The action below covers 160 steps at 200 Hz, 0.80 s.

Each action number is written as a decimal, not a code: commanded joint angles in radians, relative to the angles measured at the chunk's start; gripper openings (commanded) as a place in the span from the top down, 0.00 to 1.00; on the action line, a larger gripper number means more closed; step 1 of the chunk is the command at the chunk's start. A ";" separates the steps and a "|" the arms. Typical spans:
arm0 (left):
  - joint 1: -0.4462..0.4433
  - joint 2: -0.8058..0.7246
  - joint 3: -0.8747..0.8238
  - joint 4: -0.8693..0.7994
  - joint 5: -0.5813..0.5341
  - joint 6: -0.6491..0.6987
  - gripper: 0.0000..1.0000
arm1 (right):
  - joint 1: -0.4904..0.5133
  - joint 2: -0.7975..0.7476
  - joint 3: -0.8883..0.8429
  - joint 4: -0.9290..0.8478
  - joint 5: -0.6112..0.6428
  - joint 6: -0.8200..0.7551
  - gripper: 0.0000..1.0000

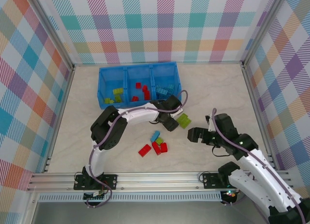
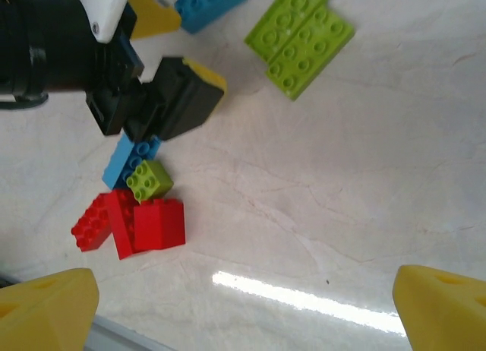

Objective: Sort the legos into containers by color

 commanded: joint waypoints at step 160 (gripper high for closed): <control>0.090 0.053 0.169 0.024 0.071 0.039 0.25 | -0.003 -0.067 0.061 -0.002 -0.003 0.020 0.00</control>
